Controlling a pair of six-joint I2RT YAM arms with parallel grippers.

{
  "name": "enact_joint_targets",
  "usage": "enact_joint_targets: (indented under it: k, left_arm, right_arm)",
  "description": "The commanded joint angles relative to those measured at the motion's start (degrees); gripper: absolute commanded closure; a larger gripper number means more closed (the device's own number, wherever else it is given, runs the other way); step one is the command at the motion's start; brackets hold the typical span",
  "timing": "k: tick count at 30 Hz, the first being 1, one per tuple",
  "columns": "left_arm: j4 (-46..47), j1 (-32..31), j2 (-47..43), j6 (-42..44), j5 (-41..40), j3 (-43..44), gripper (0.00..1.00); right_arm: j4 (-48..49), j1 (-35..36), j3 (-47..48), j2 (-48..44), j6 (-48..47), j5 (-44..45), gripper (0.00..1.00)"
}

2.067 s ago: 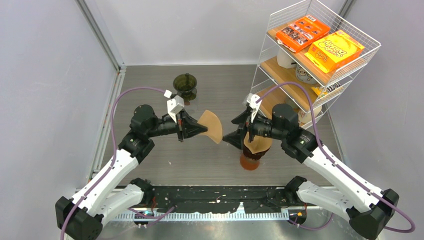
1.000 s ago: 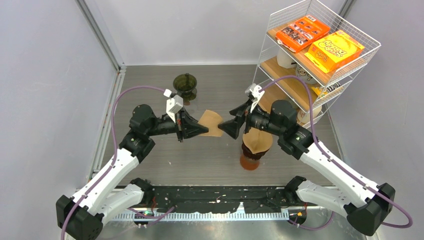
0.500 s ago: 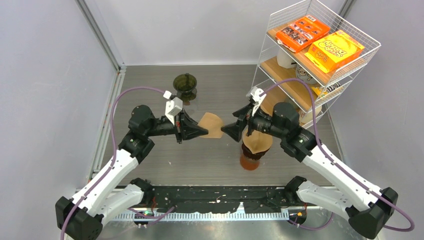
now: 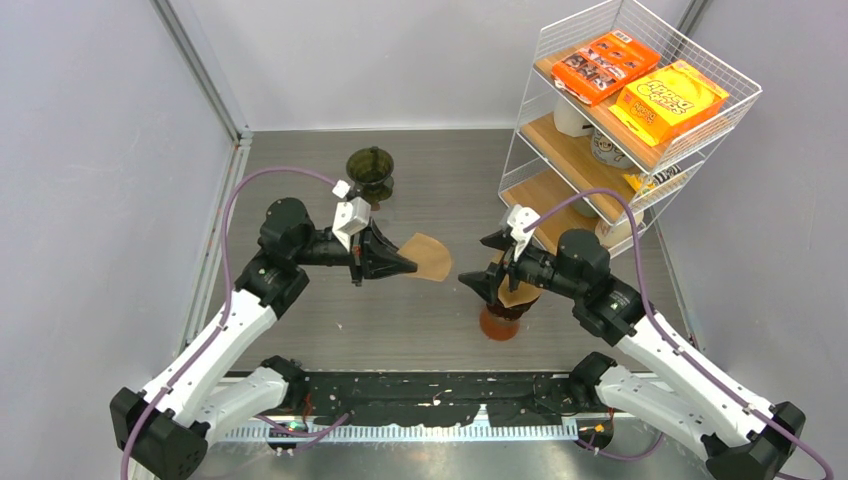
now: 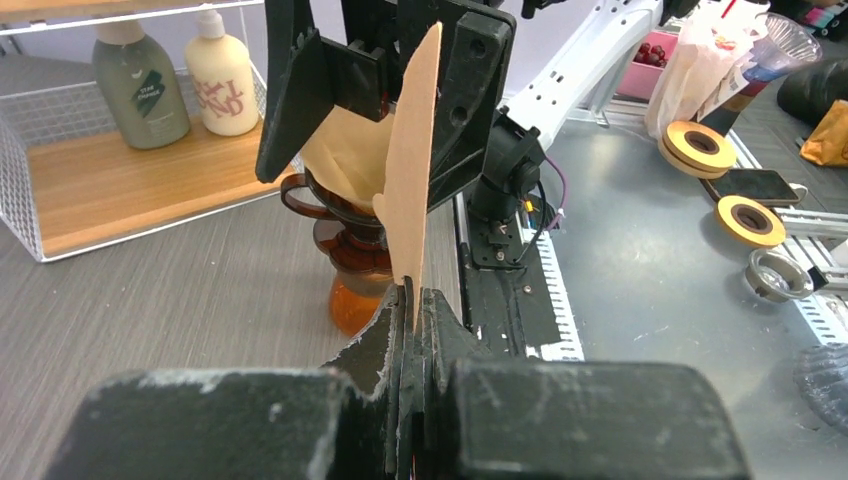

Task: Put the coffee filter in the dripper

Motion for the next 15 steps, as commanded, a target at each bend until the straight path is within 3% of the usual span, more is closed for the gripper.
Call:
enact_joint_targets:
  k: [1, 15]
  left_arm:
    - [-3.7, 0.2, -0.5, 5.3, 2.6, 2.7, 1.00]
    - [-5.5, 0.3, 0.1, 7.3, 3.4, 3.2, 1.00]
  right_arm:
    - [4.3, -0.2, -0.4, -3.5, -4.3, -6.4, 0.04]
    - [17.2, -0.2, -2.9, -2.7, -0.8, -2.8, 0.05]
